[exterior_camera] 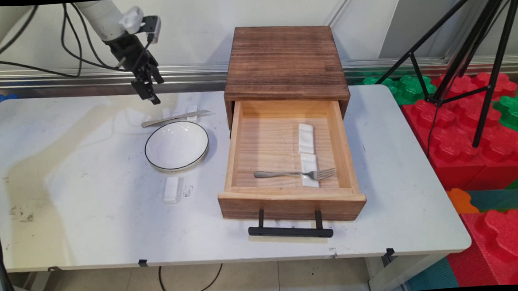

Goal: Pick up the knife from the left of the white plate

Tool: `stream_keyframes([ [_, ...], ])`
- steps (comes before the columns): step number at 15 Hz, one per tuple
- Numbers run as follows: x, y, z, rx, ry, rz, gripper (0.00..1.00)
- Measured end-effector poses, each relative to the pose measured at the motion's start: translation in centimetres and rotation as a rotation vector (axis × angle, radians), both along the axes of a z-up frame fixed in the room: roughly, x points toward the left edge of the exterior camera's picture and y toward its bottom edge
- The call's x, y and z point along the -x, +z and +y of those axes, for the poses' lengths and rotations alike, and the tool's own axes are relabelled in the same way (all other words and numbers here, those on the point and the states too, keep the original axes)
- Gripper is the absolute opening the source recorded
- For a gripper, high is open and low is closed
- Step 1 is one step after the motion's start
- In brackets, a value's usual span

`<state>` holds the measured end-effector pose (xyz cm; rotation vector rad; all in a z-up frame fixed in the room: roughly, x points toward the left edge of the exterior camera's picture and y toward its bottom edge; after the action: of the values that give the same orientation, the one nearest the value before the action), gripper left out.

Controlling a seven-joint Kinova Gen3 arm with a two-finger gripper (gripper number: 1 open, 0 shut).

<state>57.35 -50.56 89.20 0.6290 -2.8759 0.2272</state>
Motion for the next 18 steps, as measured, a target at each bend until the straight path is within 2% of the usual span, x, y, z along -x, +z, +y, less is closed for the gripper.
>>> stream_keyframes([
  [8, 0.1, -4.1, -3.1, -0.067, -0.013, 0.023, 1.00],
  [18, 0.9, -7.5, -4.9, -0.088, 0.007, 0.041, 1.00],
])
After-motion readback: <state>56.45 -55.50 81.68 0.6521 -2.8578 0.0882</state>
